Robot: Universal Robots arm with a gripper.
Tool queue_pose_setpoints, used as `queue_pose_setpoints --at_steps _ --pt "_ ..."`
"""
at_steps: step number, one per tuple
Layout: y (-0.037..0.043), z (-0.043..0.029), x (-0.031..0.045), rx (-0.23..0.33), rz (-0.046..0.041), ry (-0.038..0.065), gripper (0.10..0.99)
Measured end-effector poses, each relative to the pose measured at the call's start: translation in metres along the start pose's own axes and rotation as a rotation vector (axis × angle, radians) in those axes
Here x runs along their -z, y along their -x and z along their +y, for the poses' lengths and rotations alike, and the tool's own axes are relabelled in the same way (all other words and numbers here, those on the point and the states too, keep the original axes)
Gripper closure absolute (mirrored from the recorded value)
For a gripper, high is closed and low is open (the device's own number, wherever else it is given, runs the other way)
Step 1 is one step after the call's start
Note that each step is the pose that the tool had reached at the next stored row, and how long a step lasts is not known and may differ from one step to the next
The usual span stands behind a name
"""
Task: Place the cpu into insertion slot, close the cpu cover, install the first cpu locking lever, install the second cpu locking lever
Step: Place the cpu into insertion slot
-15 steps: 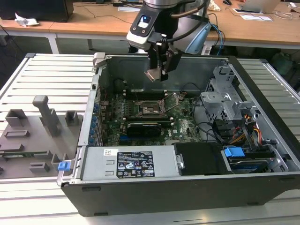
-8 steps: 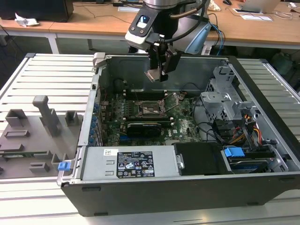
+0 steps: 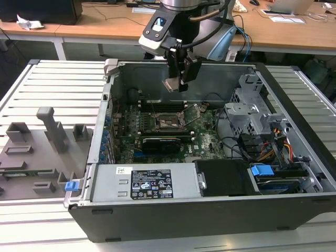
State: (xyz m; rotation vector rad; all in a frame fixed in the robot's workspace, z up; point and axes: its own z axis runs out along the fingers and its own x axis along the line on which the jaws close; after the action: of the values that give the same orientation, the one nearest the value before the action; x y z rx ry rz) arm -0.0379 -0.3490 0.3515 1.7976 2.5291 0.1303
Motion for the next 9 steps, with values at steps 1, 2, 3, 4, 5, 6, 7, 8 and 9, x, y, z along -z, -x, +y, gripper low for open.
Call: queue_pose_setpoints --at_steps 1,2,3,4,5,6,7,8,9 --pt "0.0 0.0 -0.0003 -0.009 -0.0008 0.0 0.545" --pt "0.0 -0.0001 -0.0005 -0.015 -0.0013 0.0 0.545" --pt "0.0 -0.0001 -0.0007 -0.02 -0.0017 0.001 0.545" --pt "0.0 -0.0001 -0.0008 -0.026 -0.0022 0.001 0.545" --pt "0.0 -0.0001 -0.001 -0.034 -0.0029 0.001 0.545" --pt "0.0 -0.0001 -0.0012 -0.042 -0.0037 0.001 0.545" --pt "0.0 -0.0001 -0.0013 -0.047 -0.0042 0.001 0.545" --pt "0.0 -0.0002 -0.0016 -0.058 -0.0051 0.001 0.545" --pt "0.0 -0.0002 -0.0018 -0.065 -0.0058 0.001 0.545"
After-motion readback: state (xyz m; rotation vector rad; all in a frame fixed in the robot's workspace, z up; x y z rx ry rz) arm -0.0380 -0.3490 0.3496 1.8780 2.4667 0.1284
